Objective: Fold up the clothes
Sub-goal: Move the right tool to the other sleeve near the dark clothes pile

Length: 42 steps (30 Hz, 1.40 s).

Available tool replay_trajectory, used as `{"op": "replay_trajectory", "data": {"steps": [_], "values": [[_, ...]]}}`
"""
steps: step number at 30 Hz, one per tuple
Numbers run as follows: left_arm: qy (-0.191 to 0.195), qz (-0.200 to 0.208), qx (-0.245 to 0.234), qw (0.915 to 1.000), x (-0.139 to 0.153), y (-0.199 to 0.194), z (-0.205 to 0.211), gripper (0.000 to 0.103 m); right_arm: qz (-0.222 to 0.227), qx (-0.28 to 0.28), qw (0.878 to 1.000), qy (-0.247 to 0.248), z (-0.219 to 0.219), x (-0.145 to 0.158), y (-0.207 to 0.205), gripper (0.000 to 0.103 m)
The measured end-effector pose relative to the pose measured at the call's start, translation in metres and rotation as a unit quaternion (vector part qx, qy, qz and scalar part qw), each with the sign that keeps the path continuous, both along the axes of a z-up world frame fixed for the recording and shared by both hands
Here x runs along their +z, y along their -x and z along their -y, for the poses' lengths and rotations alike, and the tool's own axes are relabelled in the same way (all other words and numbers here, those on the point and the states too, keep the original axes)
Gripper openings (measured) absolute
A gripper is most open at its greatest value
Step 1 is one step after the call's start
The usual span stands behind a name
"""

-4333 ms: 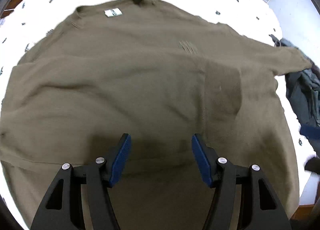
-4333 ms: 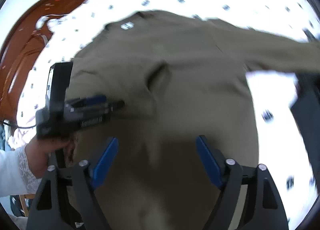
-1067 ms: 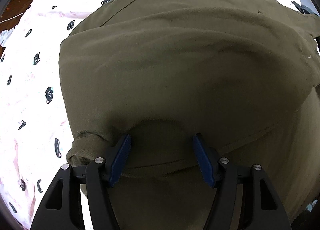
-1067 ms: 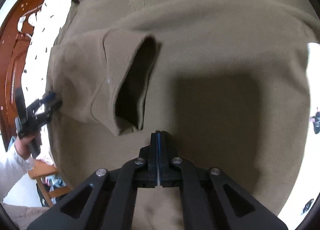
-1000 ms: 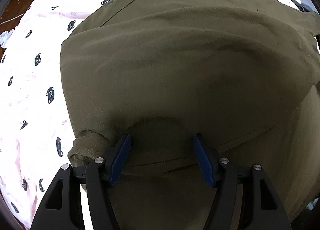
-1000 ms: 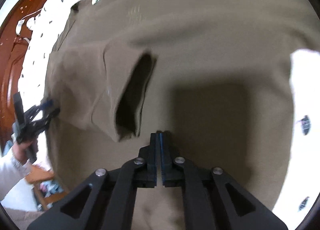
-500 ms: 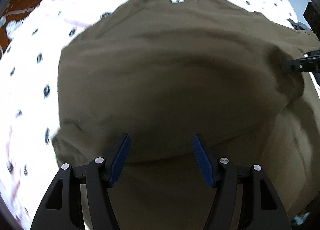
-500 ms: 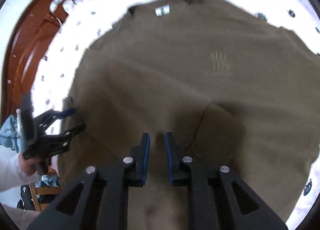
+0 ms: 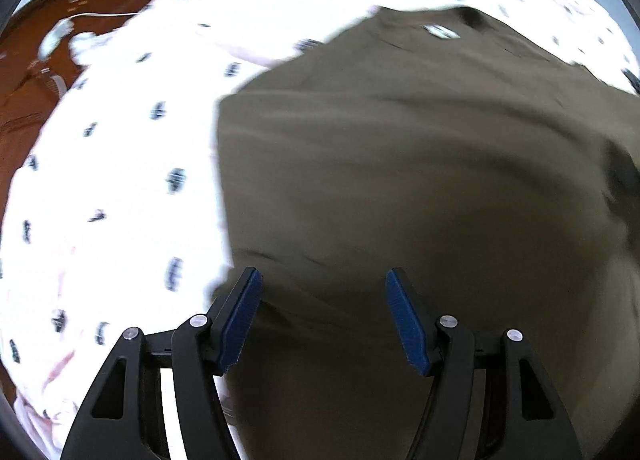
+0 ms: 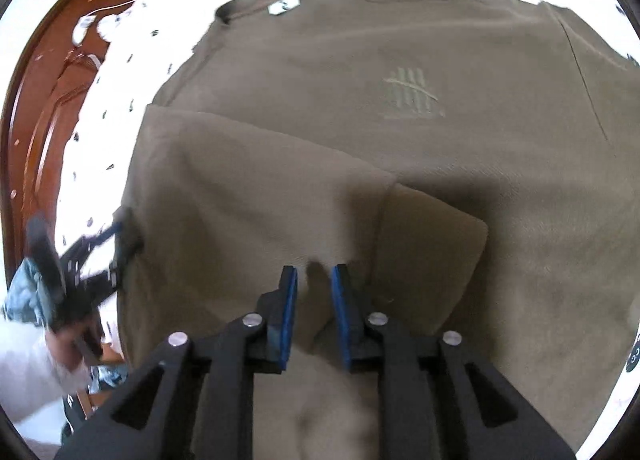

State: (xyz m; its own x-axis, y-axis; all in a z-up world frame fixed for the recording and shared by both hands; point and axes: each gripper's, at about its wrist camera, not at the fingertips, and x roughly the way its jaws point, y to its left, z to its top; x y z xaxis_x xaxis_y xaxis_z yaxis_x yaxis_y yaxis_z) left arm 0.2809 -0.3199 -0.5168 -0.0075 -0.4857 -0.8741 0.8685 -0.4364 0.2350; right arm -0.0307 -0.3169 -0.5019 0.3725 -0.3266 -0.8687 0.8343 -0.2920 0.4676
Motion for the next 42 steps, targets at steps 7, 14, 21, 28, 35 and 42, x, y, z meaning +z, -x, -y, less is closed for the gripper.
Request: {"op": "replay_trajectory", "data": {"steps": [7,14,21,28,35,42], "values": [[-0.058,0.016,0.097,0.9935,-0.035,-0.065,0.014,0.066,-0.017,0.026,1.0,-0.005,-0.019,0.004,-0.002,0.023],[-0.048,-0.03,0.161,0.9853,-0.027,-0.084,-0.001,0.073,-0.019,0.001,1.0,-0.023,-0.022,-0.008,0.008,0.023],[0.05,-0.019,0.11,0.9925,0.039,-0.038,-0.019,0.073,-0.005,-0.076,0.997,0.029,-0.058,0.023,0.055,0.023],[0.054,-0.046,-0.061,0.9957,0.052,0.121,-0.063,0.073,-0.013,-0.196,0.979,0.055,-0.139,0.049,0.146,0.037],[0.027,-0.059,-0.141,0.9878,0.04,0.237,-0.095,0.073,-0.06,-0.303,0.95,0.04,-0.253,0.08,0.287,0.048],[-0.003,-0.048,-0.124,0.9912,0.006,0.296,-0.097,0.073,-0.062,-0.411,0.906,0.08,-0.333,0.102,0.413,0.056]]}}
